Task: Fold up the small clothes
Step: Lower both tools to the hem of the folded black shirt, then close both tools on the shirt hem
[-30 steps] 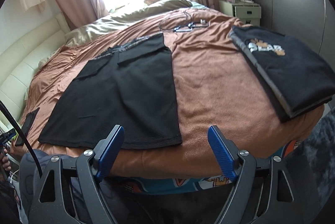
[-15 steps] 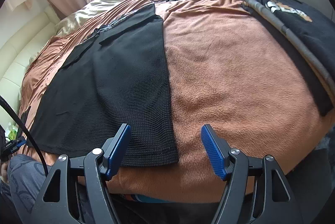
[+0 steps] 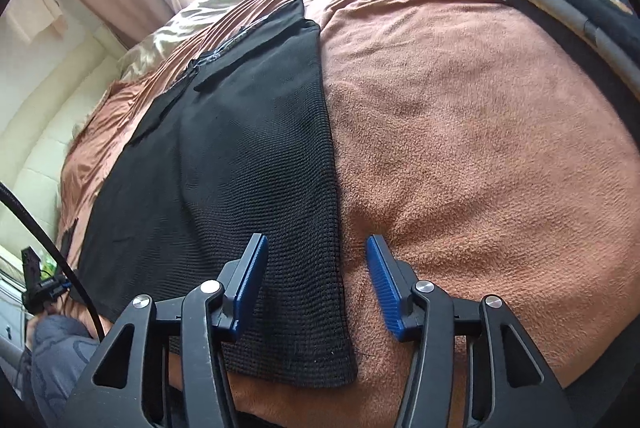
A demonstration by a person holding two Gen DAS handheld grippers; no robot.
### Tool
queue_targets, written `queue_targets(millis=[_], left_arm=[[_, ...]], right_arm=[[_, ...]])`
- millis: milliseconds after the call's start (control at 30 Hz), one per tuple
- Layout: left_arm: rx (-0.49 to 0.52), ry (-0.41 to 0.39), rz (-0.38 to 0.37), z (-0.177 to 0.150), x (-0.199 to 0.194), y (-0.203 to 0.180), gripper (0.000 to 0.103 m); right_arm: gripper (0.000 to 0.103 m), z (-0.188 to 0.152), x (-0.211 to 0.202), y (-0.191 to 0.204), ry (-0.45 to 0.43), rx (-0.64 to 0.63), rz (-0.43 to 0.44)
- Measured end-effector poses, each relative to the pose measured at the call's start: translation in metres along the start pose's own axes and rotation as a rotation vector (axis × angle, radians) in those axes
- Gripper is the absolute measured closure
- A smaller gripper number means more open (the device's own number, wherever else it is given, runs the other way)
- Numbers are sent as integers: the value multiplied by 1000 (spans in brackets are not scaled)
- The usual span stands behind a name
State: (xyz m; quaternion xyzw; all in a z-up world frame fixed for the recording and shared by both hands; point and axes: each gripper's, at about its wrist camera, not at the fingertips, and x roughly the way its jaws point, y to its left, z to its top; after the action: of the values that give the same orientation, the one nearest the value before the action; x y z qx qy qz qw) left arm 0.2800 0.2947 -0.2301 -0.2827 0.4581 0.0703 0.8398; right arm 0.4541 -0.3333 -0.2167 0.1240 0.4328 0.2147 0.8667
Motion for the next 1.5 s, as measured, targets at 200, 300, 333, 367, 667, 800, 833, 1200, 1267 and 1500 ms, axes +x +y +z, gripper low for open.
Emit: queue_targets(millis=[200,300,333,367,667,800,833,1200,1267,1500], left_arm=[[6,14,-34,-19,-11,1,79],[-26,17,-64,-24,-15,6,79],[-38,14,-72,-26,-16,8,79],[-47,11,-76,-27,-16,8,79],[-151,2,-151,-38,-21,17,79],[-211,-8,-186,-43,-23,23,79],[-225,-10,-193,-42,-23,24,78],[-311,-34,-240,-39,-20,27,71],[-291,-30,-238,-34,-16,24,71],[-238,-36,-185,-29,-12,17,77]], right_arm=[[57,-9,-4,-7,17,22,58],[57,-15,-9,-15,14,66,95],[57,-16,-10,-16,12,81,105],[57,-18,-12,-19,9,99,120],[57,-36,-10,-38,-23,222,239],[57,-38,-3,-35,-48,241,253],[60,-39,-1,-35,-58,249,252],[98,-46,-2,-41,-118,331,224],[98,-48,-6,-42,-131,335,222],[98,-54,-6,-38,-131,330,213]])
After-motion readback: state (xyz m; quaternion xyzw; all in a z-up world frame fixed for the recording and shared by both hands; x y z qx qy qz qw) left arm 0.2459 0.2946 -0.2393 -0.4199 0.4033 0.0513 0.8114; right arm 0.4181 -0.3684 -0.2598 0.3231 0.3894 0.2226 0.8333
